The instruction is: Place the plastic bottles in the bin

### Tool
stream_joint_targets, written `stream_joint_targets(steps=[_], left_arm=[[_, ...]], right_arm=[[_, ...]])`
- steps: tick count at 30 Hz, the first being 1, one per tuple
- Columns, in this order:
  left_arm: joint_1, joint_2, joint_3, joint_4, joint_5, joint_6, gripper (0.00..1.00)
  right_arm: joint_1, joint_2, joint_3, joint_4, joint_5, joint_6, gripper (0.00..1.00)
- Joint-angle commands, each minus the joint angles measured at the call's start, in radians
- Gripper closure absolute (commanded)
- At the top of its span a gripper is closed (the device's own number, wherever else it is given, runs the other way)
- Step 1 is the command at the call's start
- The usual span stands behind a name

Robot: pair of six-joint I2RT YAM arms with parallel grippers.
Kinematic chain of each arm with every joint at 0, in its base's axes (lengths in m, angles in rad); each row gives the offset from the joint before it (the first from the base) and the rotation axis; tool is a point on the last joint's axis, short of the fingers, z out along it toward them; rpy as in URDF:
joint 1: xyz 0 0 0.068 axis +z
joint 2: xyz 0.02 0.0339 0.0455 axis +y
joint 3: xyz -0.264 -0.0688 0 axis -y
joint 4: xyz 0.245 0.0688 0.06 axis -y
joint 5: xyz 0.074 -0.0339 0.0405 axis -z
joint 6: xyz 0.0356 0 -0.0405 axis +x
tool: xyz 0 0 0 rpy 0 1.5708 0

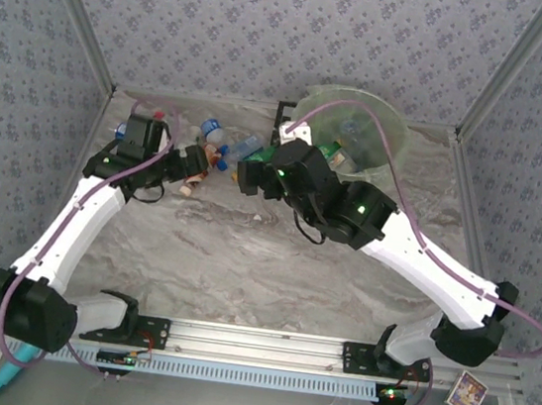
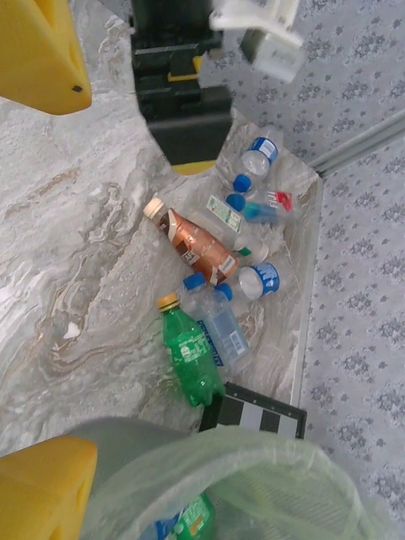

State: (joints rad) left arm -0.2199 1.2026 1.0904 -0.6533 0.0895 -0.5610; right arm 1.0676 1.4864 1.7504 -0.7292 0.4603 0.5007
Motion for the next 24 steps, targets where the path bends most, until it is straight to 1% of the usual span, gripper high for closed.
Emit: stream_joint_targets(steps=[1, 5, 9, 13, 17, 21, 24], left_arm=[[0.024, 0.029, -0.046, 0.057, 0.013, 0.064, 0.0], [0.052, 0.12, -0.068, 0.1, 0.019, 0.079, 0.0], [0.067, 0.257, -0.043, 0.129, 0.018, 0.088, 0.02], [0.07, 0.384, 0.013, 0.148, 0.028, 0.074, 0.05], [0.071, 0.47, 0.056, 0.189, 0.031, 0.065, 0.06], [0.071, 0.574, 0.13, 0.18, 0.021, 0.108, 0.09], [0.071, 0.612, 0.152, 0.192, 0.013, 0.144, 0.09]], right_arm=[[0.005, 0.048, 0.086, -0.03, -0.038, -0.034, 0.01], [0.008, 0.096, 0.162, -0.099, -0.048, -0.066, 0.01], [0.008, 0.092, 0.162, -0.121, -0.04, -0.078, 0.0], [0.006, 0.063, 0.13, -0.148, -0.035, -0.085, 0.01], [-0.012, 0.025, 0.088, -0.142, -0.025, -0.088, 0.0], [-0.031, -0.015, 0.043, -0.127, -0.014, -0.088, 0.0], [-0.048, -0.044, 0.008, -0.116, -0.013, -0.085, 0.0]])
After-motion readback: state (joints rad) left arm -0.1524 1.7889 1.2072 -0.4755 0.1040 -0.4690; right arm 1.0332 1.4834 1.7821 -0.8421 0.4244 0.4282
